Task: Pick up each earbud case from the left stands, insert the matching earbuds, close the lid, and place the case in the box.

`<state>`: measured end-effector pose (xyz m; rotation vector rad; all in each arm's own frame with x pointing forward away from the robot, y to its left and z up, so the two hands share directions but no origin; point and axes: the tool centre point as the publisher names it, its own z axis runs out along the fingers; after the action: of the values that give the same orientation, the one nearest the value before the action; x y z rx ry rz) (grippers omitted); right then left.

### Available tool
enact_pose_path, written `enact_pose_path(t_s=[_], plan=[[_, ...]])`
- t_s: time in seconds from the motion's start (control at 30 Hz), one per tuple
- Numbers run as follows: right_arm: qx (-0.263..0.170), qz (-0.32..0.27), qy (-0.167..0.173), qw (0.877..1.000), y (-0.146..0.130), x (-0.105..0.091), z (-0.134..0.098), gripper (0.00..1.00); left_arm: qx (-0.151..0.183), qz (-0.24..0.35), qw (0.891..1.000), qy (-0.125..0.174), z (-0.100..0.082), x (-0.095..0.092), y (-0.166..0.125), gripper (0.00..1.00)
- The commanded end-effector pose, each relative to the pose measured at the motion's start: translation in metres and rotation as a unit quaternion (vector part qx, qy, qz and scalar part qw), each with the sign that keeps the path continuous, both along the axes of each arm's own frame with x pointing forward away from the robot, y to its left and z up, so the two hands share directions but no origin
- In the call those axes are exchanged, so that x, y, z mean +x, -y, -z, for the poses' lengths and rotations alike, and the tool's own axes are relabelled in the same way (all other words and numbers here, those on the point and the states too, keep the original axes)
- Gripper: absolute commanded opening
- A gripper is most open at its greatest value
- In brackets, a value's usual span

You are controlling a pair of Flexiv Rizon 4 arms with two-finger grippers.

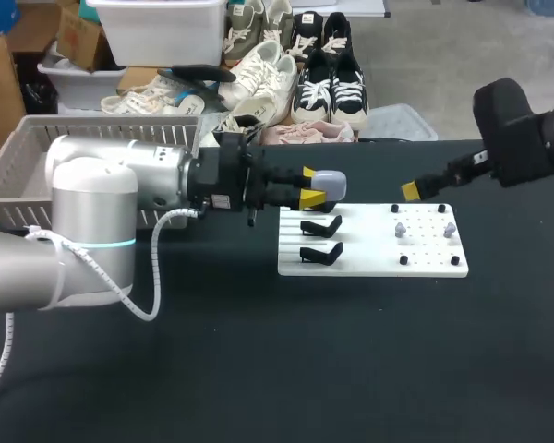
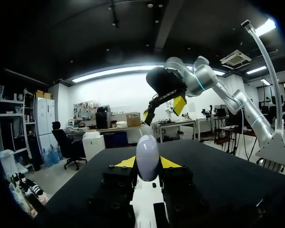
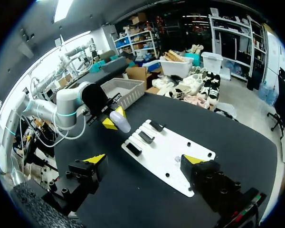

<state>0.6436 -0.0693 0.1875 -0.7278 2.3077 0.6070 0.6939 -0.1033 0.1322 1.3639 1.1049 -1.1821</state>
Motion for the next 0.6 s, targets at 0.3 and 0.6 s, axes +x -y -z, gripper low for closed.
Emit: enact_pose_path(t_s=[0.3, 0.6], plan=[[-0.037, -0.008, -0.015, 0.999, -0.038, -0.004, 0.009, 1.0, 0.006, -0.004, 1.0, 0.019, 0.0, -0.002, 0.001, 0.0], [-0.044, -0.015, -0.027, 0.999, -0.054, 0.0, 0.013, 1.0, 0.0, -0.003, 1.0, 0.019, 0.001, -0.001, 0.002, 0.0]])
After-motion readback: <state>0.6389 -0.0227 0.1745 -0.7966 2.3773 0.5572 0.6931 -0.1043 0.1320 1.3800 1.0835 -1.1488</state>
